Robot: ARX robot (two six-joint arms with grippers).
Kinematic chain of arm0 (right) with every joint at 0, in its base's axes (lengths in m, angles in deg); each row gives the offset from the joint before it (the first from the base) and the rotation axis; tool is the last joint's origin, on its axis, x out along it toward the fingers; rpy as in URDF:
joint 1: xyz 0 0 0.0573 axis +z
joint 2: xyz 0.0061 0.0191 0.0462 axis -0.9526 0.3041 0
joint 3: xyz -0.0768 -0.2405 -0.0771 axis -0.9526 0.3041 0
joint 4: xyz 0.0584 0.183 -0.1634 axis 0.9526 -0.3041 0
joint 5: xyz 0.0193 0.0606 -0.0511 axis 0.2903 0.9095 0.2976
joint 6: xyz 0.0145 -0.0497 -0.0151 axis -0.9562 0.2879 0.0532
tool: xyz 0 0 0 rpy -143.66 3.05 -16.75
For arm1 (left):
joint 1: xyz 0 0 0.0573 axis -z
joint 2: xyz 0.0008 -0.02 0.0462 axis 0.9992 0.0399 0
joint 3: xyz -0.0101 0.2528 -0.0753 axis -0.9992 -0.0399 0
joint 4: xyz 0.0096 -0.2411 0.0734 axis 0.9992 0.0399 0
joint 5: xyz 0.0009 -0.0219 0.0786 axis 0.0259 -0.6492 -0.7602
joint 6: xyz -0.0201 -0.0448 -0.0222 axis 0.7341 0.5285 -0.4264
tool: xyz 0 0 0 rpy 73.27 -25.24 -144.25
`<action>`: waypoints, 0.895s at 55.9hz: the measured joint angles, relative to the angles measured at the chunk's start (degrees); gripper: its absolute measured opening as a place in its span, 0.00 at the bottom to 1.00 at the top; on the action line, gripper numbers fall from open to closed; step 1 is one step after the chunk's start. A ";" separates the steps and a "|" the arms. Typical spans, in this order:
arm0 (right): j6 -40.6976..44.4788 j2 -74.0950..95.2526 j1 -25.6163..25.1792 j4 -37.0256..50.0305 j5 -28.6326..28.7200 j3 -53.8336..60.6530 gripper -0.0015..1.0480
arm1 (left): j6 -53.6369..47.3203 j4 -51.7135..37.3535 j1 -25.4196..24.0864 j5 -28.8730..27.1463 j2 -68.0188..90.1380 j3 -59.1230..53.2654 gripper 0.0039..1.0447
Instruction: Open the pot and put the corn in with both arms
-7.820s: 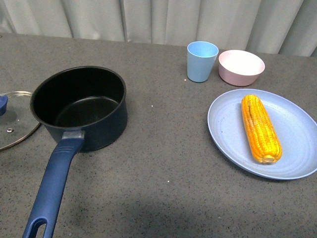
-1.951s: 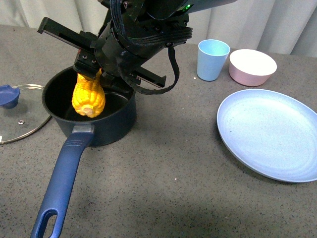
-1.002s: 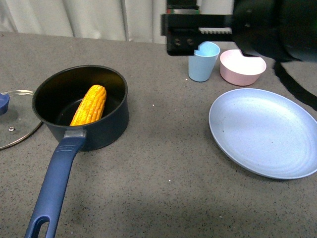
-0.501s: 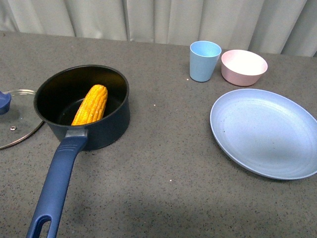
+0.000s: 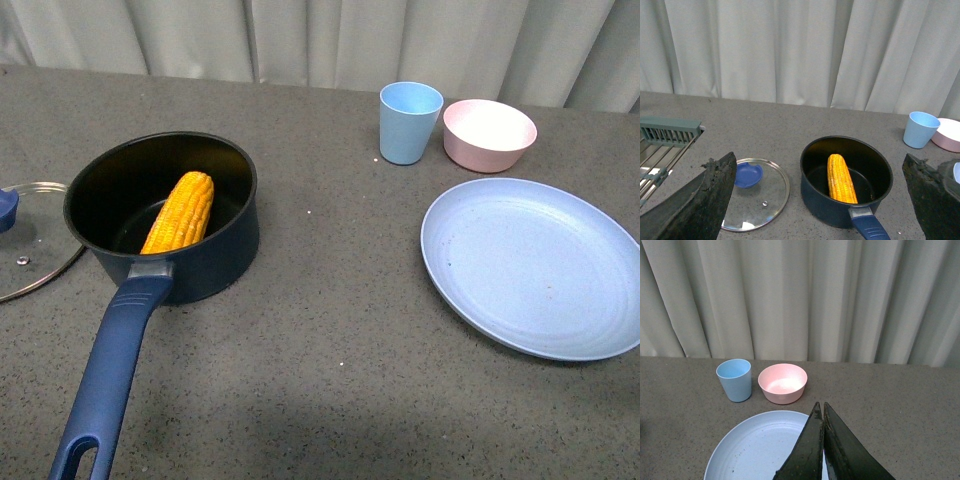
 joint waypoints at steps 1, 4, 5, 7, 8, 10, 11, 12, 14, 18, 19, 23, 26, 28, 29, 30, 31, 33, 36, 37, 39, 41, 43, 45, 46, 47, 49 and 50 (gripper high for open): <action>0.00 -0.92 -0.26 -0.74 0.28 0.20 0.01 | 0.00 0.00 0.00 -0.02 0.00 0.00 0.94; 0.00 -3.34 -0.87 -2.75 0.98 0.61 0.01 | -0.02 0.00 0.00 0.00 0.00 0.00 0.94; 0.00 -4.31 -1.11 -3.54 1.25 0.79 0.01 | 0.00 0.00 0.00 -0.02 0.00 0.00 0.94; 0.00 -5.77 -1.46 -4.76 1.62 1.03 0.01 | 0.00 0.00 0.00 -0.02 0.00 0.00 0.94; 0.00 -6.69 -1.68 -5.53 1.84 1.16 0.01 | 0.00 0.00 0.00 -0.02 0.00 0.00 0.94; 0.00 -8.13 -2.08 -6.78 2.38 1.36 0.01 | 0.00 0.00 0.00 -0.02 0.00 0.00 0.94; 0.00 -9.11 -2.91 -7.63 3.30 1.44 0.01 | 0.00 0.00 0.00 -0.02 0.00 0.00 0.94; 0.00 -10.08 -3.98 -8.48 5.55 1.53 0.01 | 0.00 0.00 0.00 -0.02 0.00 0.00 0.94; 0.02 -11.47 -5.42 -9.68 6.86 1.68 0.01 | 0.00 0.00 0.00 0.00 0.00 0.00 0.94; -0.02 -15.39 -7.41 -13.09 7.04 1.95 0.01 | 0.00 0.00 0.00 -0.02 0.00 0.00 0.94; -0.02 -16.59 -7.52 -14.12 7.19 2.03 0.01 | 0.00 0.00 0.00 0.00 0.00 0.00 0.94; 0.00 -19.52 -7.52 -16.74 7.48 2.08 0.01 | 0.00 0.00 0.00 0.00 0.00 0.00 0.94; -0.02 -21.31 -7.56 -18.47 7.50 2.10 0.01 | 0.00 0.00 0.00 0.00 0.00 0.00 0.94; -0.02 -22.36 -7.56 -19.45 7.48 2.10 0.01 | 0.00 0.00 0.00 0.00 0.00 0.00 0.94; -0.02 -23.04 -7.56 -20.09 7.50 2.10 0.01 | 0.00 0.00 0.00 0.00 0.00 0.00 0.94; 0.00 -23.78 -7.56 -20.74 7.48 2.10 0.01 | 0.00 0.00 0.00 0.00 0.00 0.00 0.94; 0.00 -24.11 -7.56 -21.05 7.48 2.10 0.01 | 0.00 0.00 0.00 -0.02 0.00 0.00 0.94; -0.02 -25.44 -7.56 -22.27 7.50 2.10 0.01 | 0.00 0.00 0.00 0.00 0.00 0.00 0.94; -0.02 -27.02 -7.56 -23.78 7.48 2.10 0.01 | 0.00 0.00 0.00 0.00 0.00 0.00 0.94; -0.02 -27.61 -7.56 -24.33 7.48 2.10 0.01 | -0.02 0.00 0.00 0.00 0.00 0.00 0.94; -0.02 -28.50 -7.56 -25.16 7.50 2.10 0.01 | 0.00 0.00 0.00 0.00 0.00 0.00 0.94; -0.02 -29.31 -7.56 -25.94 7.48 2.10 0.01 | 0.00 0.00 0.00 0.00 0.00 0.00 0.94; 0.00 -30.42 -7.56 -27.02 7.48 2.10 0.01 | -0.02 0.00 0.00 0.00 0.00 0.00 0.94; 0.00 -31.21 -7.56 -27.78 7.48 2.10 0.01 | 0.00 0.00 0.00 0.00 0.00 0.00 0.94; -0.02 -31.74 -7.56 -28.28 7.50 2.10 0.01 | 0.00 0.00 0.00 0.00 0.00 0.00 0.94; -0.02 -32.24 -7.56 -28.79 7.50 2.10 0.01 | 0.00 0.00 0.00 0.00 0.00 0.00 0.94; -0.02 -32.96 -7.56 -29.46 7.50 2.10 0.01 | 0.00 0.00 0.00 -0.02 0.00 0.00 0.94; -0.02 -33.42 -7.56 -29.90 7.50 2.10 0.01 | 0.00 0.00 0.00 -0.02 0.00 0.00 0.94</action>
